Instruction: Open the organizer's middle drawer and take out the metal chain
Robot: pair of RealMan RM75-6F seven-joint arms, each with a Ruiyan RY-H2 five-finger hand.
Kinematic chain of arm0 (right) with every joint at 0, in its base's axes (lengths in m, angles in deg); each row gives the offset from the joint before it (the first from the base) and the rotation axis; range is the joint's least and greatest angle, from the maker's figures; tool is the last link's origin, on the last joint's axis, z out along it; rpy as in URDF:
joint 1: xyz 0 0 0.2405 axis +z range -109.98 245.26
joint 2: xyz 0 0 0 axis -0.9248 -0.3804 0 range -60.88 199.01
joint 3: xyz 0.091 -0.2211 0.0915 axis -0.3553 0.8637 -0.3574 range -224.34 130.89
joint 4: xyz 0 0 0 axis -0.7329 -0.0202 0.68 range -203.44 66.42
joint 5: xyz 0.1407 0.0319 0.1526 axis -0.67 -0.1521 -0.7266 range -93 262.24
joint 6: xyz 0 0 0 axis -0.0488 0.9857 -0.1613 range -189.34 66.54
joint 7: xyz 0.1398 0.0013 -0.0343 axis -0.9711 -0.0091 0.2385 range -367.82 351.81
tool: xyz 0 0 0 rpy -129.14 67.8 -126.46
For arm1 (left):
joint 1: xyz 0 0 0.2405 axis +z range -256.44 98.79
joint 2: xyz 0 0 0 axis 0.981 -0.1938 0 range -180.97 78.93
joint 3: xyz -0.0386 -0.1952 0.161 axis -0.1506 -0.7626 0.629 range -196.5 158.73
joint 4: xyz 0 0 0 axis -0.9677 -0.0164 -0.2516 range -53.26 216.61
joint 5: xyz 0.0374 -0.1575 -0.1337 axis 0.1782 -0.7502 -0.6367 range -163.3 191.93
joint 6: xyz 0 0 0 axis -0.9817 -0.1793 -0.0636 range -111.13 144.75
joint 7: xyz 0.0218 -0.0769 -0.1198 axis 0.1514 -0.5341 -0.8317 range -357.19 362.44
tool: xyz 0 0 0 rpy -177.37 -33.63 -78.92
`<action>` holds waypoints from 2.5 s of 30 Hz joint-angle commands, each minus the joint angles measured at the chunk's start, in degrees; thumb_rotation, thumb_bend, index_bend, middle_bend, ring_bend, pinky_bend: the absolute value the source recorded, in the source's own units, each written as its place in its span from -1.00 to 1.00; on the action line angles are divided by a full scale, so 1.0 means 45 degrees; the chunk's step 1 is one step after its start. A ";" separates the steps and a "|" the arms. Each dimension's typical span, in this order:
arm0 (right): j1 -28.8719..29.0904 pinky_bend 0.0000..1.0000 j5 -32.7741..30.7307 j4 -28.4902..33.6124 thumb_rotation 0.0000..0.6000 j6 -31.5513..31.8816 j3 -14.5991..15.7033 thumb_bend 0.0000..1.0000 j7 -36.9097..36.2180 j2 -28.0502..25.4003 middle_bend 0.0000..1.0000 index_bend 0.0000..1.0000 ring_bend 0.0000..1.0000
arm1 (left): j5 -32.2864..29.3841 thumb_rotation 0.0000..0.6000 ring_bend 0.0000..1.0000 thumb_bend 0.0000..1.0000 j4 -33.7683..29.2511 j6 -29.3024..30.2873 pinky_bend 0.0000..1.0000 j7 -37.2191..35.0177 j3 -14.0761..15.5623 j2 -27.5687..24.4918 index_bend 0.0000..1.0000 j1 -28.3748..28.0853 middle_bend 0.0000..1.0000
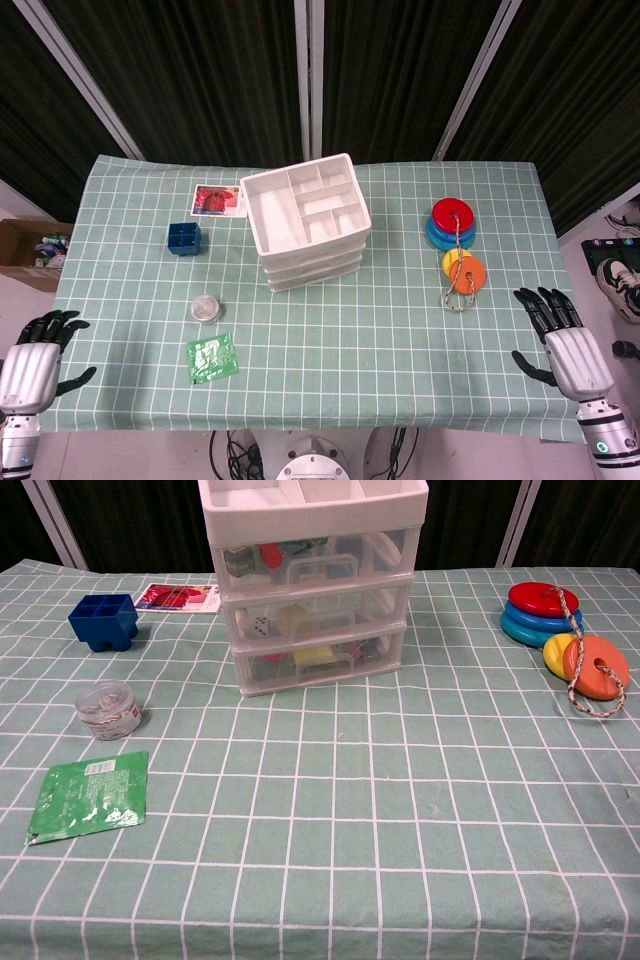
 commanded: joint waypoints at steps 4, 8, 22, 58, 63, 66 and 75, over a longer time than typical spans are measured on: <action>0.0210 -0.97 0.0097 0.0072 1.00 -0.0257 -0.0009 -0.61 0.0027 0.0024 -0.85 -1.00 -1.00 | -0.0019 1.00 -0.69 -1.00 -0.0053 -0.0129 -0.59 0.0024 0.0034 -0.0003 -0.35 -0.0047 -0.55; 0.0573 -0.97 0.0393 0.0335 1.00 -0.0571 -0.0031 -0.61 -0.0315 0.0128 -0.83 -1.00 -1.00 | 0.0066 1.00 -0.69 -1.00 -0.0123 -0.0012 -0.59 0.0043 0.0055 0.0032 -0.35 -0.0008 -0.55; 0.4955 0.24 -0.2180 0.0931 1.00 -0.6390 -0.1878 -0.26 -0.6826 0.3310 0.23 -0.85 -0.02 | 0.0220 1.00 -0.69 -1.00 -0.0225 0.0254 -0.59 -0.0017 0.0167 0.0008 -0.34 0.0160 -0.55; 0.8920 0.61 -0.3325 -0.4553 1.00 -1.1089 -0.3755 -0.05 -1.5056 0.8732 0.51 -0.84 0.37 | -0.0183 1.00 -0.69 -1.00 0.0229 0.0250 -0.59 -0.0643 0.0016 -0.0157 -0.34 0.0343 -0.55; 0.9040 0.61 -0.3389 -0.4722 1.00 -1.1102 -0.3713 -0.05 -1.5044 0.8829 0.51 -0.77 0.37 | -0.0184 1.00 -0.69 -1.00 0.0250 0.0242 -0.59 -0.0686 0.0026 -0.0156 -0.34 0.0356 -0.55; 0.9094 0.61 -0.3460 -0.4807 1.00 -1.1134 -0.3697 -0.05 -1.5053 0.8880 0.51 -0.69 0.37 | -0.0194 1.00 -0.69 -1.00 0.0246 0.0237 -0.59 -0.0694 0.0028 -0.0158 -0.34 0.0364 -0.55; 0.8951 0.61 -0.3365 -0.4615 1.00 -1.0892 -0.3423 -0.05 -1.5024 0.8732 0.51 -0.57 0.37 | -0.0173 1.00 -0.69 -1.00 0.0242 0.0302 -0.59 -0.0705 0.0048 -0.0175 -0.34 0.0423 -0.55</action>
